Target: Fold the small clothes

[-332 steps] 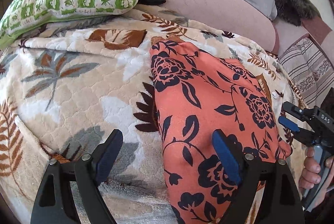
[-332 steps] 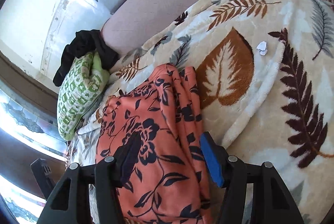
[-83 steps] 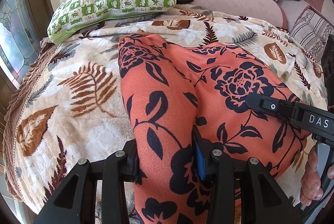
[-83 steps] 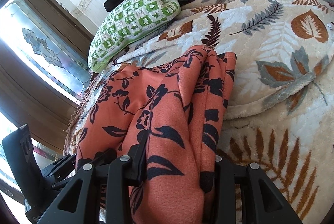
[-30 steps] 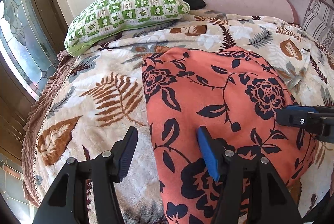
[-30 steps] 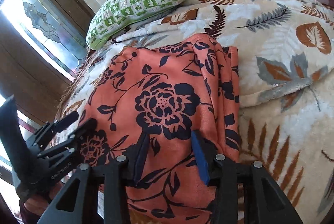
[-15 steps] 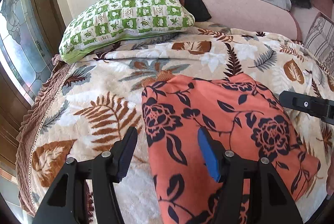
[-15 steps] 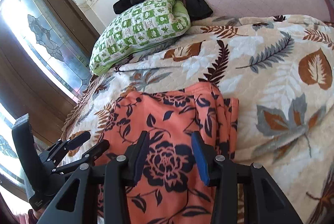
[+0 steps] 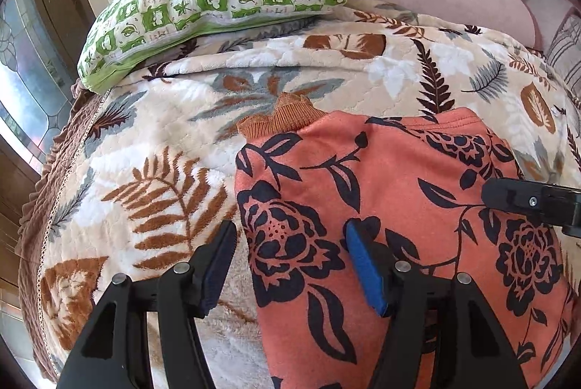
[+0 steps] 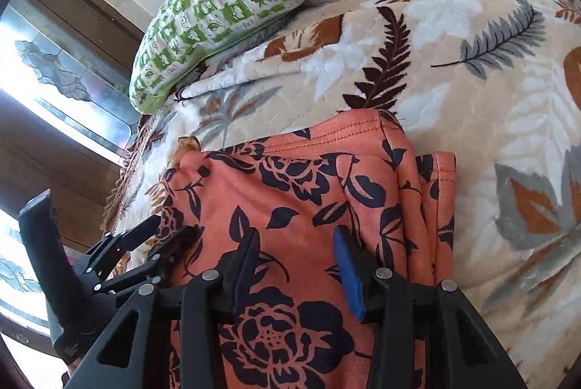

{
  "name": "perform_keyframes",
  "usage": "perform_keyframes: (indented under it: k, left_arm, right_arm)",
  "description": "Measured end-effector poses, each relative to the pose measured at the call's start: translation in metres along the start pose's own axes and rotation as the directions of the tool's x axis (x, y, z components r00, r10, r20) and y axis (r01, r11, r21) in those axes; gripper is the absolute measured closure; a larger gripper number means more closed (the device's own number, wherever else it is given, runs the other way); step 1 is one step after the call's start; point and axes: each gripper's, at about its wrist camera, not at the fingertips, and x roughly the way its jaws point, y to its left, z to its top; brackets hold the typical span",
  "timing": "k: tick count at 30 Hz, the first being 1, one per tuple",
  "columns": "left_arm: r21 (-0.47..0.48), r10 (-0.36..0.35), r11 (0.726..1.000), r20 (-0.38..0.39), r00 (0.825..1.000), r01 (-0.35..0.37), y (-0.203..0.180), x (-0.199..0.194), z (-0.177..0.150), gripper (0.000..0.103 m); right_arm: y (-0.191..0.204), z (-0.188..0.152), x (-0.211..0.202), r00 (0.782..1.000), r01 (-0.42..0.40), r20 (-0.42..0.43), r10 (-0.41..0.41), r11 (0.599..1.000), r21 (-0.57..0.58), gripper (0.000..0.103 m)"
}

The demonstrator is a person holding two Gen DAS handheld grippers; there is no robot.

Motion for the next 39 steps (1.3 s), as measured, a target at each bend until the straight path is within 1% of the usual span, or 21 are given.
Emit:
perform_keyframes:
  k: [3, 6, 9, 10, 11, 12, 15, 18, 21, 22, 24, 25, 26, 27, 29, 30, 32, 34, 37, 39]
  left_arm:
    - [-0.025, 0.003, 1.0, 0.016, 1.0, -0.002, 0.005, -0.004, -0.002, 0.036]
    - [-0.017, 0.054, 0.998, 0.06, 0.997, -0.053, 0.001, -0.02, -0.01, 0.036]
    - [-0.008, 0.083, 0.997, 0.113, 0.99, -0.082, -0.006, -0.047, -0.024, 0.036]
    - [-0.014, 0.088, 0.996, 0.126, 0.988, -0.087, -0.008, -0.056, -0.029, 0.034]
    - [-0.022, 0.089, 0.996, 0.131, 0.987, -0.086, -0.009, -0.063, -0.034, 0.031]
    - [-0.034, 0.083, 0.996, 0.13, 0.988, -0.079, -0.01, -0.069, -0.038, 0.03]
    - [-0.046, 0.06, 0.997, 0.117, 0.991, -0.055, -0.015, -0.082, -0.054, 0.03]
    - [-0.046, 0.069, 0.997, 0.11, 0.992, -0.064, -0.019, -0.092, -0.077, 0.03]
    - [-0.067, 0.031, 0.997, 0.084, 0.996, -0.025, -0.017, -0.096, -0.104, 0.029]
    - [-0.063, 0.028, 0.998, 0.077, 0.997, -0.023, -0.018, -0.094, -0.112, 0.029]
    - [-0.021, 0.054, 0.998, 0.07, 0.996, -0.053, -0.025, -0.089, -0.121, 0.027]
    - [0.004, 0.072, 0.997, 0.08, 0.994, -0.072, -0.029, -0.089, -0.122, 0.027]
    - [0.026, 0.092, 0.995, 0.091, 0.992, -0.094, -0.032, -0.092, -0.121, 0.028]
    - [0.039, 0.106, 0.993, 0.099, 0.989, -0.11, -0.034, -0.098, -0.119, 0.028]
    - [0.026, 0.113, 0.993, 0.109, 0.988, -0.116, -0.035, -0.112, -0.121, 0.028]
    - [0.013, 0.114, 0.993, 0.119, 0.986, -0.116, -0.034, -0.121, -0.121, 0.028]
    - [-0.002, 0.111, 0.994, 0.152, 0.982, -0.112, -0.035, -0.142, -0.123, 0.028]
    - [-0.008, 0.118, 0.993, 0.187, 0.975, -0.119, -0.037, -0.163, -0.122, 0.028]
    - [-0.022, 0.129, 0.992, 0.225, 0.966, -0.127, -0.039, -0.189, -0.116, 0.026]
    - [-0.038, 0.131, 0.991, 0.249, 0.96, -0.126, -0.04, -0.205, -0.112, 0.026]
  right_arm:
    - [-0.001, -0.003, -0.012, 1.0, -0.006, 0.009, 0.006, 1.0, -0.001, 0.056]
    - [-0.006, -0.01, -0.032, 0.999, -0.036, 0.032, 0.035, 0.999, 0.03, 0.055]
    - [-0.001, -0.023, -0.056, 0.998, -0.021, 0.062, 0.021, 1.0, -0.008, 0.053]
    - [0.002, -0.027, -0.063, 0.998, -0.01, 0.069, 0.012, 1.0, -0.027, 0.053]
    - [0.005, -0.033, -0.069, 0.997, 0.001, 0.075, 0.002, 0.999, -0.045, 0.053]
    - [0.008, -0.037, -0.073, 0.997, 0.007, 0.079, -0.002, 0.998, -0.058, 0.053]
    - [0.014, -0.049, -0.086, 0.996, -0.007, 0.09, 0.012, 0.998, -0.065, 0.053]
    - [0.014, -0.071, -0.1, 0.993, -0.024, 0.111, 0.032, 0.997, -0.068, 0.053]
    - [0.014, -0.095, -0.104, 0.995, -0.048, 0.088, 0.053, 0.997, -0.06, 0.053]
    - [0.013, -0.102, -0.102, 0.996, -0.058, 0.07, 0.061, 0.997, -0.046, 0.053]
    - [0.006, -0.118, -0.091, 0.998, -0.066, 0.012, 0.066, 0.998, 0.001, 0.052]
    - [0.002, -0.125, -0.083, 0.998, -0.058, -0.023, 0.058, 0.998, 0.019, 0.052]
    - [-0.002, -0.132, -0.077, 0.998, -0.046, -0.04, 0.047, 0.999, 0.025, 0.052]
    - [-0.003, -0.134, -0.079, 0.999, -0.044, -0.028, 0.045, 0.999, 0.027, 0.053]
    - [-0.002, -0.135, -0.093, 0.998, -0.067, 0.009, 0.067, 0.997, 0.032, 0.053]
    - [-0.002, -0.136, -0.103, 0.995, -0.088, 0.046, 0.086, 0.996, 0.028, 0.053]
    - [-0.003, -0.141, -0.124, 0.987, -0.1, 0.128, 0.097, 0.995, 0.02, 0.053]
    - [-0.005, -0.146, -0.145, 0.973, -0.103, 0.208, 0.1, 0.995, 0.006, 0.053]
    - [-0.005, -0.15, -0.171, 0.949, -0.06, 0.31, 0.063, 0.998, -0.019, 0.052]
    - [-0.004, -0.151, -0.186, 0.93, -0.05, 0.364, 0.059, 0.998, -0.034, 0.048]
